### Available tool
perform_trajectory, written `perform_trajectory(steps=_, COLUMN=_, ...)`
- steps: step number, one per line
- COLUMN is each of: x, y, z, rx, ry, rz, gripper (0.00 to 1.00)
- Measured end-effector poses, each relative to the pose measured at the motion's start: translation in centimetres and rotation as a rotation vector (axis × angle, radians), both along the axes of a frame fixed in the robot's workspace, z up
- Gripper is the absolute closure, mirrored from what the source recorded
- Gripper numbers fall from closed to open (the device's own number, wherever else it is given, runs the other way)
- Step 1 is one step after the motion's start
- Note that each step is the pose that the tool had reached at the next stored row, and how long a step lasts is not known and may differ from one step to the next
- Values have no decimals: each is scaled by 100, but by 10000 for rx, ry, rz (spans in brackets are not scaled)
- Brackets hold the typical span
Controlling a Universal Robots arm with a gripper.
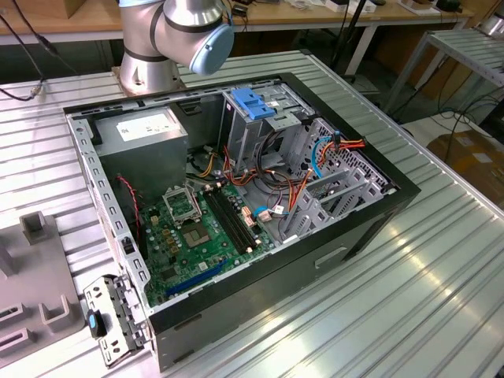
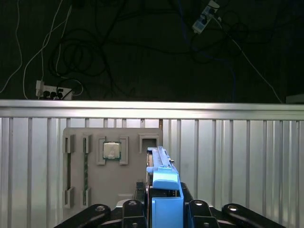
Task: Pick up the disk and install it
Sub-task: 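Pick up the disk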
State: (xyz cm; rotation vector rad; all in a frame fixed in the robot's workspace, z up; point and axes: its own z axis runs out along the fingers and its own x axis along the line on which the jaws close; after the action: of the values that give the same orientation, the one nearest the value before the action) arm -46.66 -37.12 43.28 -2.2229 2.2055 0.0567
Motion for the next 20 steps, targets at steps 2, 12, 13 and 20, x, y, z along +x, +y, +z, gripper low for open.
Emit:
perform_trajectory(steps=2, x=0, y=0, z=21, rx=0, ry=0, rz=0, gripper=63)
perform_trajectory(steps=12, x=0, y=0, z=155, rx=1, ry=0, rz=0, gripper=63)
perform_trajectory(steps=13, x=0, y=0, z=174, rx=1, ry=0, rz=0, gripper=63)
perform_trajectory(steps=20, x=0, y=0, z=260, rx=0, ry=1, rz=0, gripper=63)
